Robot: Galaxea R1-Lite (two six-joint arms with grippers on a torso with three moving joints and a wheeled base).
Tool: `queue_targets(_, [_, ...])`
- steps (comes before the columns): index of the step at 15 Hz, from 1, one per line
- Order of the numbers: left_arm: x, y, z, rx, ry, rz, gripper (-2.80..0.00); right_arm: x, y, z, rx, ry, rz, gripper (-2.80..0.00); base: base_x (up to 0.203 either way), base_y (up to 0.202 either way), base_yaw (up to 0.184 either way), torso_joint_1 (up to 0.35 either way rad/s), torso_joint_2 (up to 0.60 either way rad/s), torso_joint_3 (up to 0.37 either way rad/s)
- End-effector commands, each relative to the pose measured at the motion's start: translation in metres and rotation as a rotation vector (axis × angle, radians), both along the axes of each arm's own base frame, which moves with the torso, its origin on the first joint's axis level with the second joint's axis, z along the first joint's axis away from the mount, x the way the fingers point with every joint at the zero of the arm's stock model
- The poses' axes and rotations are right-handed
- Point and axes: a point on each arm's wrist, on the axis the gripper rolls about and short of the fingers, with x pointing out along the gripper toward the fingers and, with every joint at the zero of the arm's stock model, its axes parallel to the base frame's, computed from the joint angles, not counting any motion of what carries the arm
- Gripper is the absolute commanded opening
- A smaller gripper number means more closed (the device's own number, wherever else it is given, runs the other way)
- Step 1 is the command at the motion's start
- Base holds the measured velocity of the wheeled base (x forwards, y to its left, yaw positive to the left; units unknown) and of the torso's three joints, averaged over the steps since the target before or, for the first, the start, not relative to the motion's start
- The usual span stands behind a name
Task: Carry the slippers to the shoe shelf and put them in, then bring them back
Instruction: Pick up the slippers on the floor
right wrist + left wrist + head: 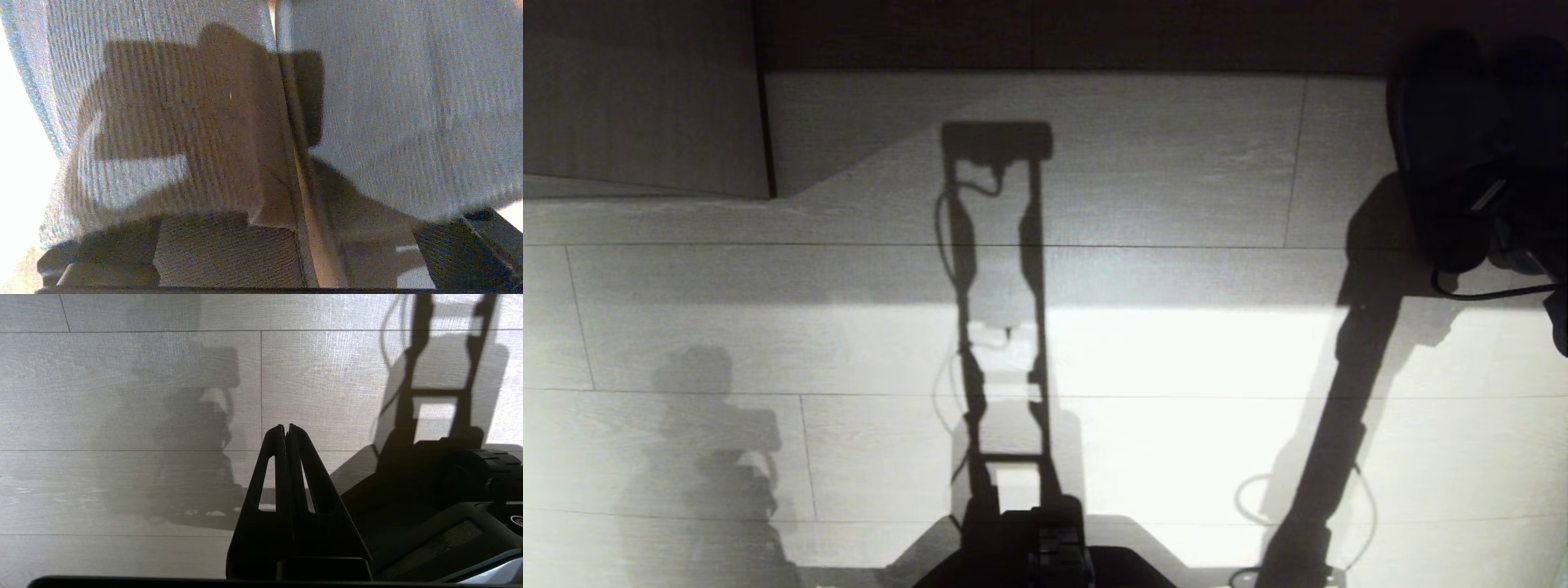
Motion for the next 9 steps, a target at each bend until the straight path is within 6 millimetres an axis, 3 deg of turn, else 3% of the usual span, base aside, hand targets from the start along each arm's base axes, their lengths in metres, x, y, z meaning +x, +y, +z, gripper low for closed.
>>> queue_targets(1, [0.0, 0.0, 0.0, 0.0, 0.0, 0.0, -2.8, 0.009, -0.002, -0.006, 0.002, -0.001, 0.007, 0.0, 0.0, 0.0, 0.0, 0.0, 0.0, 0.0])
queue_targets(9, [0.0, 0.0, 0.0, 0.0, 0.001, 0.0, -2.8, 0.029, -0.002, 0.005, -0.042, -0.085, 0.029, 0.0, 0.0, 0.0, 0.0, 0.0, 0.0, 0.0])
